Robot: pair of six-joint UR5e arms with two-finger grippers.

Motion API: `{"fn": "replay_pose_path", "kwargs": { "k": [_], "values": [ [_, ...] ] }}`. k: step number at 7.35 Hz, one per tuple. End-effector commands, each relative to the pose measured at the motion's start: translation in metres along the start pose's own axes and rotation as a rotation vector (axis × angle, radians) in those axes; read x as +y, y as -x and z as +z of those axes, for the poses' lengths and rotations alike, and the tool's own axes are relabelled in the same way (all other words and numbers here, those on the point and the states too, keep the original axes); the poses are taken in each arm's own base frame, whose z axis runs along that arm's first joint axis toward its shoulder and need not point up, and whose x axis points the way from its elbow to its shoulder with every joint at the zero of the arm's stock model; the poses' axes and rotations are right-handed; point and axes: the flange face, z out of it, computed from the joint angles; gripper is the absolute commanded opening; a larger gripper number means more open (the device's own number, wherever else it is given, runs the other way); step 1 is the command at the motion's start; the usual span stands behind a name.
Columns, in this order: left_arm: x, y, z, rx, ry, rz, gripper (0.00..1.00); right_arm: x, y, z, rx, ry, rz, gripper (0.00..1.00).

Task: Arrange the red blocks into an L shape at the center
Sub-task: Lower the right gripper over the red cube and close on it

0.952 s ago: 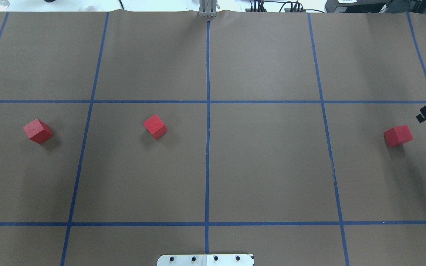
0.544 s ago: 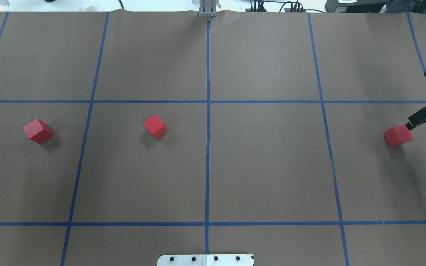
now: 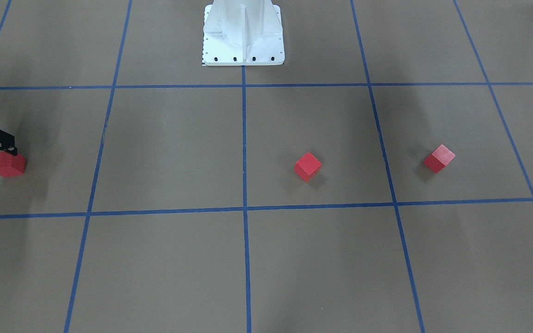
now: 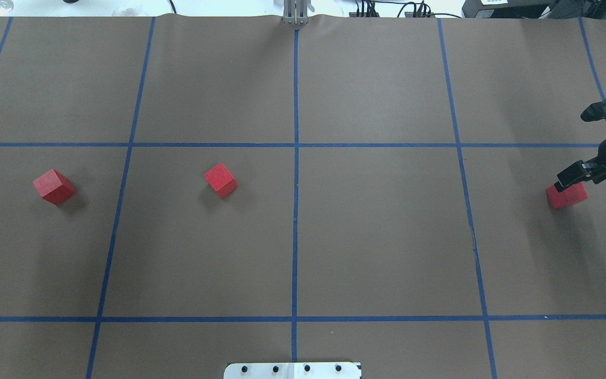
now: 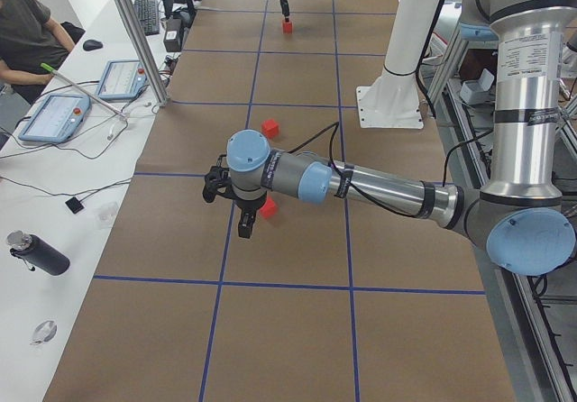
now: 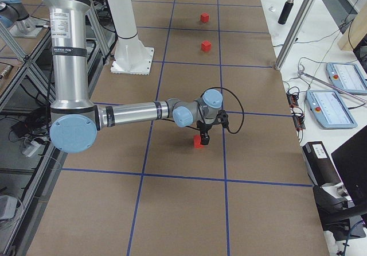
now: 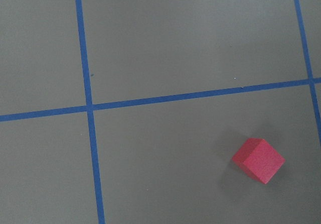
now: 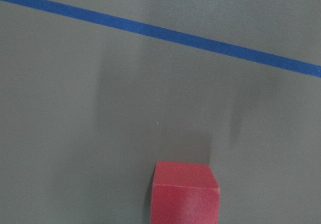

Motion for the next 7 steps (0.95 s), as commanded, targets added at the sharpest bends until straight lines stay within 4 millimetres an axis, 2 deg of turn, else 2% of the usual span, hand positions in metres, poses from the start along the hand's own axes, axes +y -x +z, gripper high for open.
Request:
{"fn": "replay_pose_path", "kwargs": {
  "k": [1,4,5,6,7],
  "values": [
    [0.000,0.001,0.001,0.000,0.002,-0.001,1.00,-0.001,0.003,0.018,0.029,0.004,-0.010,0.99],
    [0.003,0.002,0.002,-0.001,0.004,-0.003,1.00,0.001,-0.001,0.031,0.053,0.020,-0.011,0.96],
    [0.003,0.002,0.001,0.000,0.003,-0.002,1.00,0.003,-0.004,0.034,0.057,0.024,-0.005,0.77],
    [0.003,0.002,0.001,0.000,0.002,-0.001,1.00,0.003,-0.006,0.036,0.057,0.029,-0.001,0.36],
    [0.003,0.002,0.002,0.000,0.003,-0.002,1.00,0.004,-0.006,0.036,0.056,0.030,-0.002,0.00]
  ]
}}
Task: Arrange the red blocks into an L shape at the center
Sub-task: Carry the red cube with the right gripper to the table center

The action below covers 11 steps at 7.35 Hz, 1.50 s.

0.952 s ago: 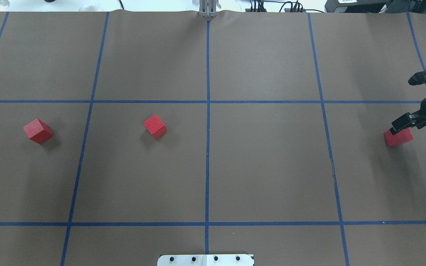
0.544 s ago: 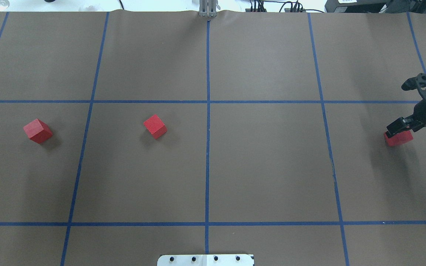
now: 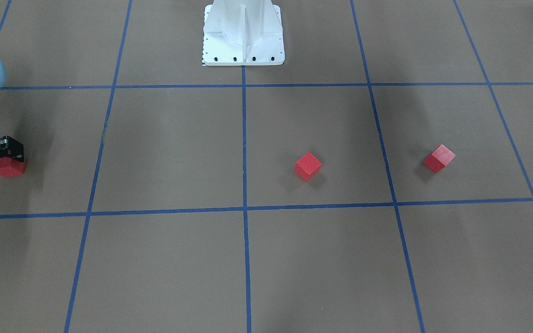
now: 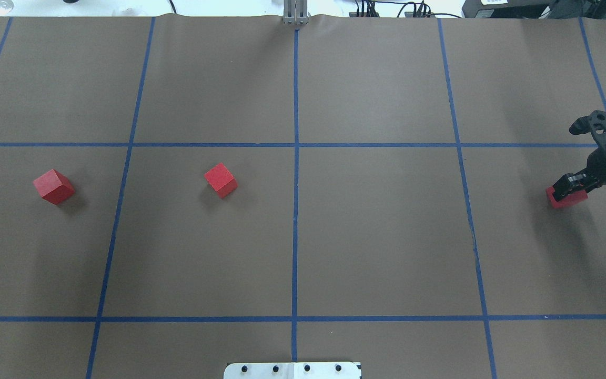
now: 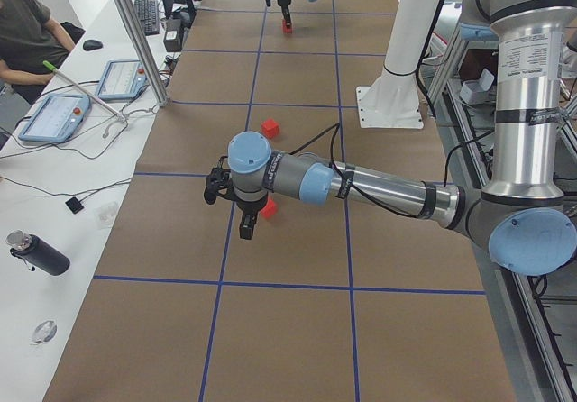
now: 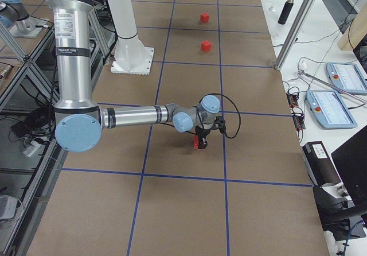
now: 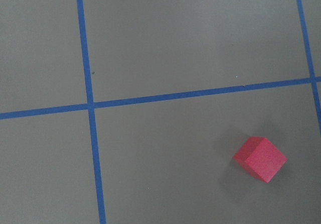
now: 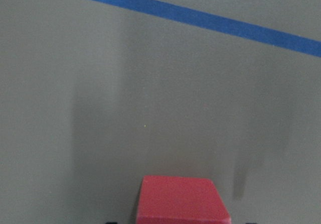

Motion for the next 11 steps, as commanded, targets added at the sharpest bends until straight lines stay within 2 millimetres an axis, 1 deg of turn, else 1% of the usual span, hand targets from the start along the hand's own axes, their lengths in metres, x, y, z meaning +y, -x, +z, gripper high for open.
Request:
{"fn": "replay_pose_path", "kwargs": {
  "k": [1,2,3,4,5,6,7,8,9,10,11],
  "values": [
    [0.000,-0.001,0.000,0.000,-0.003,0.003,1.00,0.000,0.003,-0.004,-0.008,-0.006,-0.007,0.00],
    [0.000,-0.003,-0.002,0.003,-0.007,0.009,1.00,-0.003,0.017,-0.018,-0.023,-0.029,-0.024,0.00],
    [0.002,-0.005,-0.004,0.003,-0.011,0.014,1.00,-0.014,0.040,-0.038,-0.039,-0.065,-0.006,0.00],
    [0.002,-0.005,-0.004,0.003,-0.012,0.015,1.00,-0.041,0.083,-0.060,-0.084,-0.107,0.082,0.00],
    [0.001,-0.007,-0.005,0.006,-0.019,0.025,1.00,-0.063,0.156,-0.069,-0.132,-0.124,0.105,0.00],
    [0.002,-0.007,-0.004,0.009,-0.022,0.032,1.00,-0.082,0.234,-0.082,-0.195,-0.130,0.153,0.00],
    [0.005,-0.006,-0.001,0.009,-0.016,0.029,1.00,-0.091,0.305,-0.085,-0.230,-0.098,0.219,0.00],
    [0.005,-0.007,0.001,0.009,-0.012,0.035,1.00,-0.101,0.364,-0.101,-0.217,-0.113,0.217,0.00],
    [0.005,-0.009,0.004,0.011,-0.004,0.032,1.00,-0.100,0.428,-0.105,-0.190,-0.108,0.201,0.00],
    [0.005,-0.008,0.005,0.011,-0.002,-0.002,1.00,-0.099,0.479,-0.099,-0.175,-0.124,0.223,0.00],
    [0.005,-0.009,0.009,0.012,0.006,-0.011,1.00,-0.100,0.523,-0.091,-0.172,-0.129,0.251,0.00]
  ]
}}
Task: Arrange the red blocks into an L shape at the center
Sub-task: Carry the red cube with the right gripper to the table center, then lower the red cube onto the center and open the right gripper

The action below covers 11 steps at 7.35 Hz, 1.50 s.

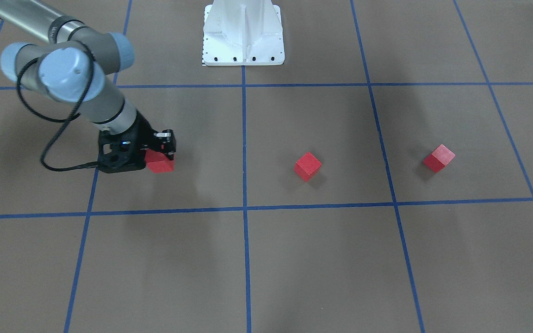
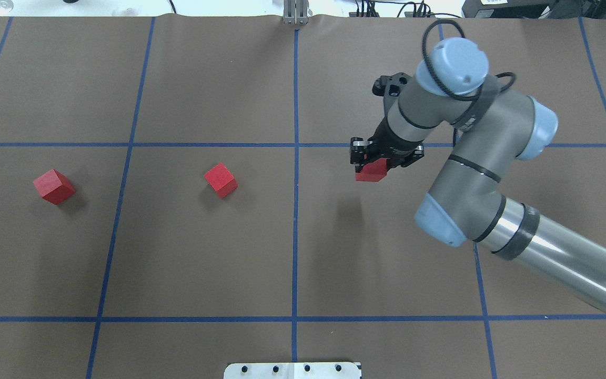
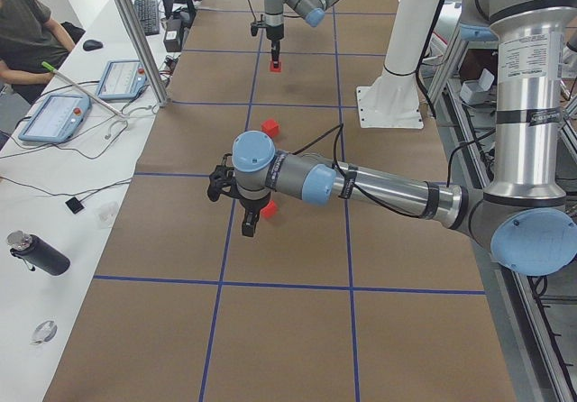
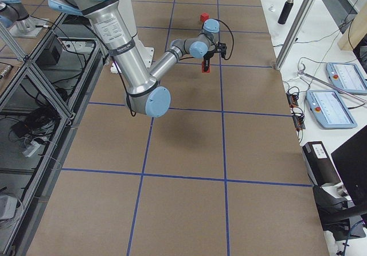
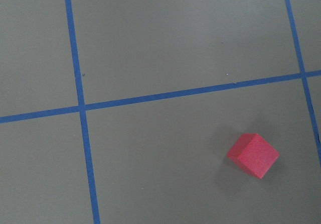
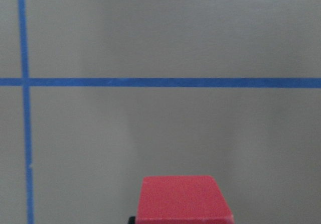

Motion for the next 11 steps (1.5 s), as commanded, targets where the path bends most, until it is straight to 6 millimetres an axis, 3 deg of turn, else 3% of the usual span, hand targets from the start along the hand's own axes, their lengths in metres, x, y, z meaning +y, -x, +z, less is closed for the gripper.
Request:
{"fn": "replay_pose_path", "kwargs": {
  "k": [1,3,6,11],
  "values": [
    [0.000,0.000,0.005,0.001,0.012,-0.020,1.00,0.029,0.084,0.026,0.008,0.002,0.030,0.00],
    [0.000,0.000,0.005,0.001,0.012,-0.021,1.00,0.030,0.115,0.052,0.041,-0.003,0.062,0.00],
    [0.000,-0.001,0.005,0.001,0.011,-0.019,1.00,0.058,0.123,0.075,0.060,0.022,0.074,0.00],
    [0.002,-0.002,0.004,0.001,0.008,-0.016,1.00,0.064,0.116,0.089,0.093,0.035,0.083,0.03]
  ]
}}
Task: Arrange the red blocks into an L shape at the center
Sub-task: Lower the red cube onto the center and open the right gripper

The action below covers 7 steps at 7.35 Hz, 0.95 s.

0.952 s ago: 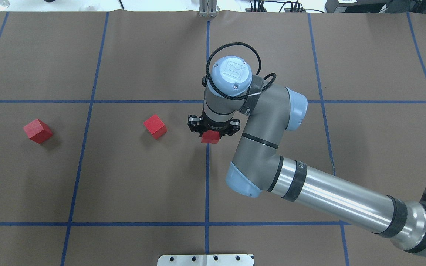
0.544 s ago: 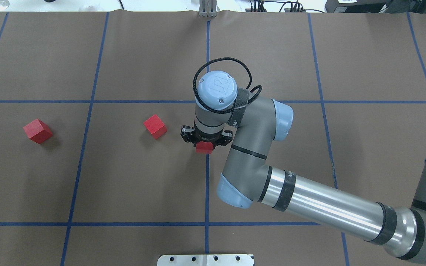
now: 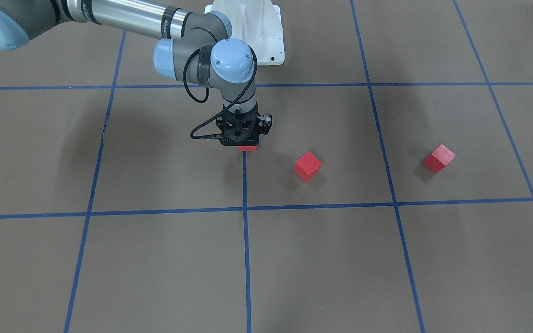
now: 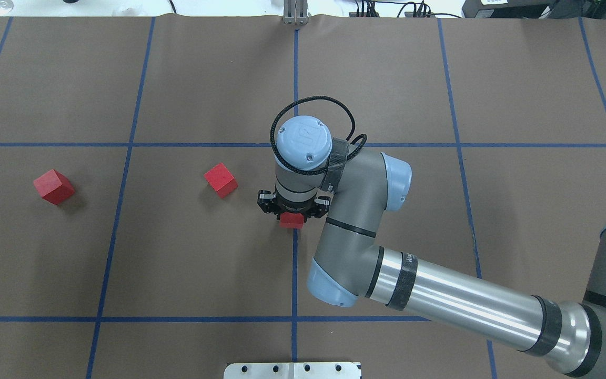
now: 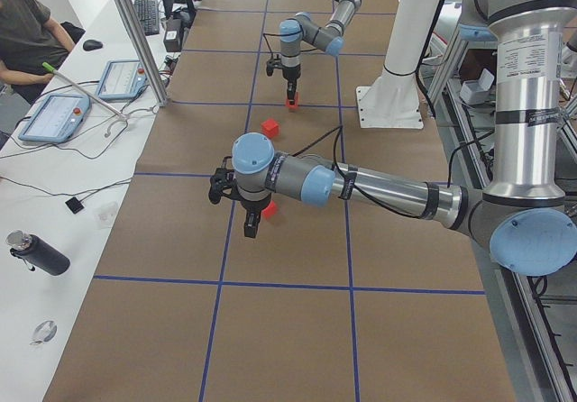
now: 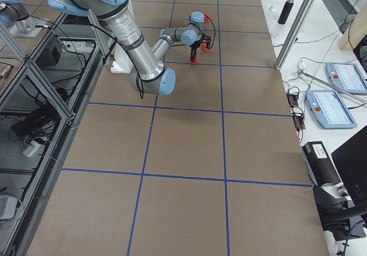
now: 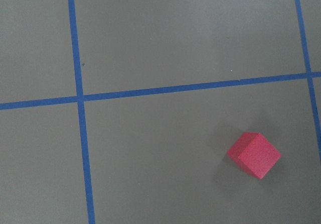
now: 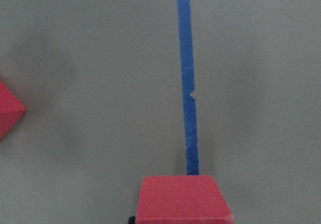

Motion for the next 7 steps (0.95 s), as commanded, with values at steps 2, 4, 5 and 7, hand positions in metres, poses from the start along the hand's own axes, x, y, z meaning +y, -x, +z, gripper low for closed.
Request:
{"fn": "replay_pose_path", "kwargs": {
  "k": [2,4,5,7],
  "values": [
    [0.0005,-0.0005,-0.0014,0.000,-0.003,0.002,1.00,-0.0004,-0.0052,0.0054,0.012,0.003,0.006,0.29],
    [0.0005,-0.0015,-0.0013,0.001,-0.003,0.004,1.00,-0.0004,-0.0052,0.0054,0.012,0.003,0.006,0.59],
    [0.0005,-0.0015,-0.0013,0.001,-0.003,0.004,1.00,0.0015,-0.0069,0.0079,0.015,0.006,0.005,1.00],
    [0.0005,-0.0014,-0.0012,0.000,-0.002,0.002,1.00,0.0042,-0.0076,0.0107,0.017,0.008,-0.002,1.00]
  ]
}}
